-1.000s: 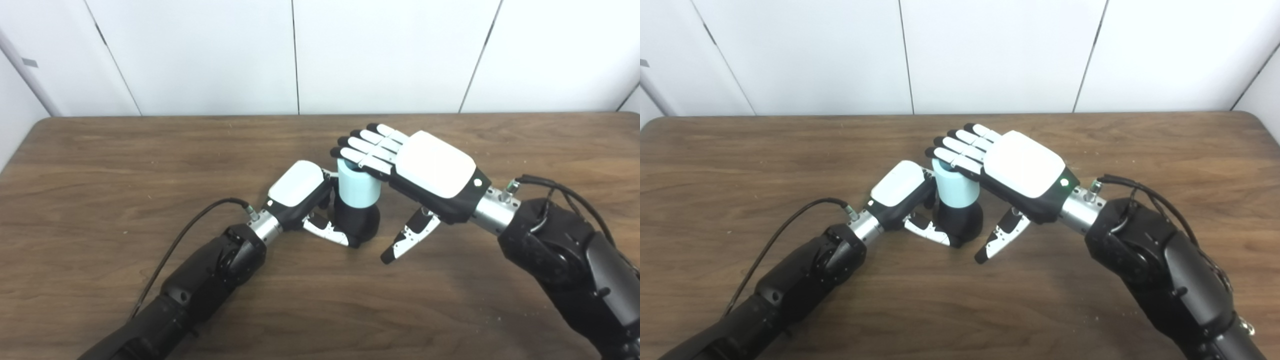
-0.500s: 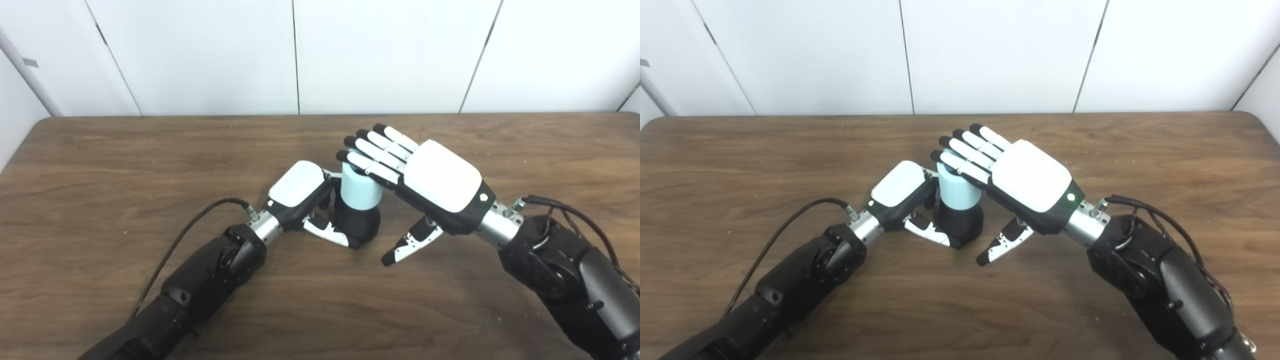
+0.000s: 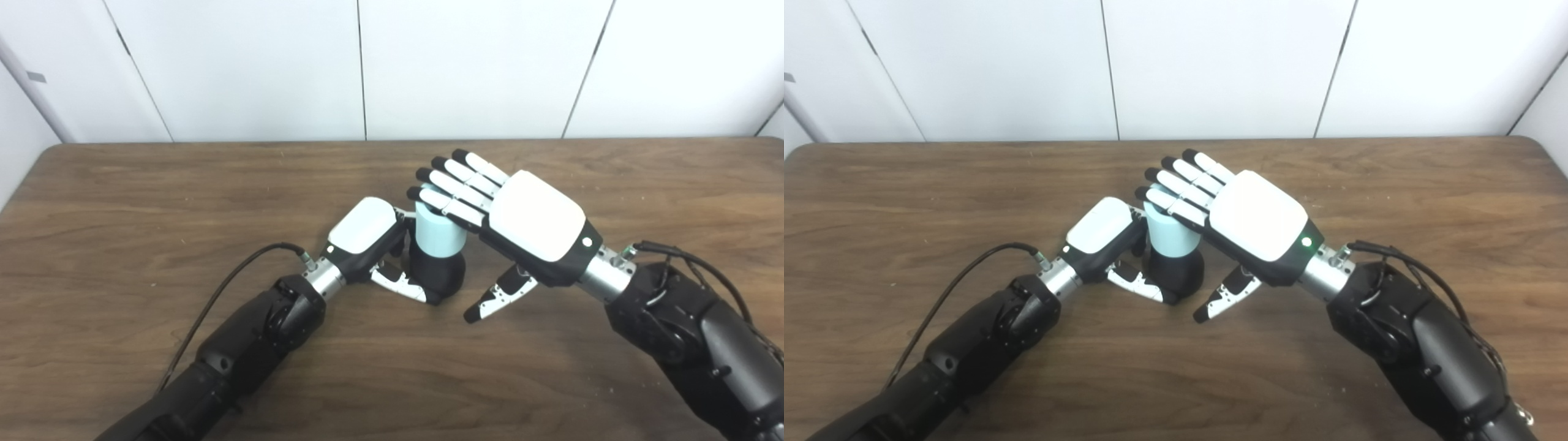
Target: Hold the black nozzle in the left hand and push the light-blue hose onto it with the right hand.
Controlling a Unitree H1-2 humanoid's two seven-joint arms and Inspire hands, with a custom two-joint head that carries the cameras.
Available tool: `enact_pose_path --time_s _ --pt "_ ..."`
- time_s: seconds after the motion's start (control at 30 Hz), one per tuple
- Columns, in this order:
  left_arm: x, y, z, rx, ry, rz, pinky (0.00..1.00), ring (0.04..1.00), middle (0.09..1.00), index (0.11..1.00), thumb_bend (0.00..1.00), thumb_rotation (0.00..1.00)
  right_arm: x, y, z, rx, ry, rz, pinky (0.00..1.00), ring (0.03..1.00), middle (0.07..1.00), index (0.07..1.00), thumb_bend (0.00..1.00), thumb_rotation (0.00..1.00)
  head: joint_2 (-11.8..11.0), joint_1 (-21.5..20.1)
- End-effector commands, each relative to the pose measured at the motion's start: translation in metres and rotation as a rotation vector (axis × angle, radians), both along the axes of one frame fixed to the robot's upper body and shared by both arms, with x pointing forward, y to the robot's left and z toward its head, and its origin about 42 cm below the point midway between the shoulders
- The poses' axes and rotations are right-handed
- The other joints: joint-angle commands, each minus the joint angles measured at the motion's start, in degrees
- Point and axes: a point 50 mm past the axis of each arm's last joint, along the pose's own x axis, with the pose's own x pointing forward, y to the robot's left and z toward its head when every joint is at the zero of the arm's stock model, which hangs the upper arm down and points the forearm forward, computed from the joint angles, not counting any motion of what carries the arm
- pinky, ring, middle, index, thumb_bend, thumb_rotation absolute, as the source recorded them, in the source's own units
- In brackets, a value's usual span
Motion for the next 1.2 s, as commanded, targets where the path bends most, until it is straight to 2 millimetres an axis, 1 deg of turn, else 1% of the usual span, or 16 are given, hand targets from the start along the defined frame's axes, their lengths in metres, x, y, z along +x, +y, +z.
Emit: enact_pose_path --time_s 0.0,0.2,0.37,0.4,0.47,0.5,0.57,0.7,0.9,1.03,1.17 --pt "-0.0521 0.0207 -0.081 0.263 0.279 -0.049 0.28 0.339 0.366 0.398 0.64 0.43 -0.0063 -0.0055 -0.0317 -0.211 0.087 0.052 1.0 0.988 0.959 0.889 0.78 0.43 0.1 0.1" --pt "-0.052 0.0209 -0.0812 0.265 0.275 -0.05 0.29 0.341 0.371 0.409 0.64 0.43 -0.0035 -0.0061 -0.0334 -0.251 0.103 0.076 0.99 0.98 0.946 0.888 0.77 0.43 0.1 -0.1" --pt "-0.0532 0.0205 -0.0808 0.262 0.275 -0.048 0.28 0.333 0.357 0.347 0.64 0.43 -0.0007 -0.0056 -0.0302 -0.262 0.121 0.089 0.99 0.973 0.944 0.888 0.76 0.44 0.1 -0.2" --pt "-0.0535 0.0203 -0.0809 0.261 0.276 -0.048 0.28 0.331 0.355 0.345 0.64 0.43 -0.0005 -0.0055 -0.0298 -0.265 0.123 0.088 0.99 0.972 0.944 0.888 0.76 0.44 0.1 -0.2" --pt "-0.0539 0.0204 -0.0818 0.261 0.277 -0.047 0.28 0.33 0.363 0.39 0.64 0.43 -0.0008 -0.006 -0.0296 -0.271 0.125 0.083 0.99 0.97 0.941 0.888 0.76 0.44 0.2 -0.2" --pt "-0.0538 0.0206 -0.0821 0.262 0.277 -0.046 0.27 0.33 0.367 0.4 0.64 0.43 -0.0014 -0.0064 -0.0295 -0.273 0.125 0.08 0.99 0.969 0.94 0.888 0.76 0.44 0.2 -0.1" --pt "-0.0537 0.0212 -0.0822 0.264 0.277 -0.046 0.27 0.331 0.367 0.392 0.64 0.43 -0.0027 -0.008 -0.0303 -0.269 0.128 0.074 0.99 0.969 0.94 0.888 0.76 0.44 0.2 -0.1" --pt "-0.0538 0.022 -0.0816 0.261 0.274 -0.048 0.29 0.345 0.383 0.437 0.64 0.43 -0.004 -0.0101 -0.0318 -0.245 0.155 0.074 0.99 0.969 0.94 0.895 0.76 0.44 0.2 -0.3" --pt "-0.0544 0.0224 -0.0813 0.261 0.28 -0.049 0.29 0.346 0.38 0.408 0.64 0.43 -0.0022 -0.0129 -0.0366 -0.141 0.268 0.082 0.98 0.968 0.941 0.903 0.75 0.43 0.2 -0.2" --pt "-0.0544 0.0227 -0.0814 0.26 0.278 -0.052 0.29 0.355 0.388 0.423 0.64 0.43 -0.0004 -0.0127 -0.0325 -0.152 0.302 0.073 0.97 0.967 0.94 0.91 0.73 0.44 0.2 -0.3" --pt "-0.0546 0.0239 -0.0817 0.263 0.278 -0.053 0.29 0.357 0.391 0.419 0.64 0.43 0.0011 -0.0137 -0.0294 -0.165 0.312 0.079 0.97 0.964 0.94 0.912 0.73 0.45 0.4 -0.3"
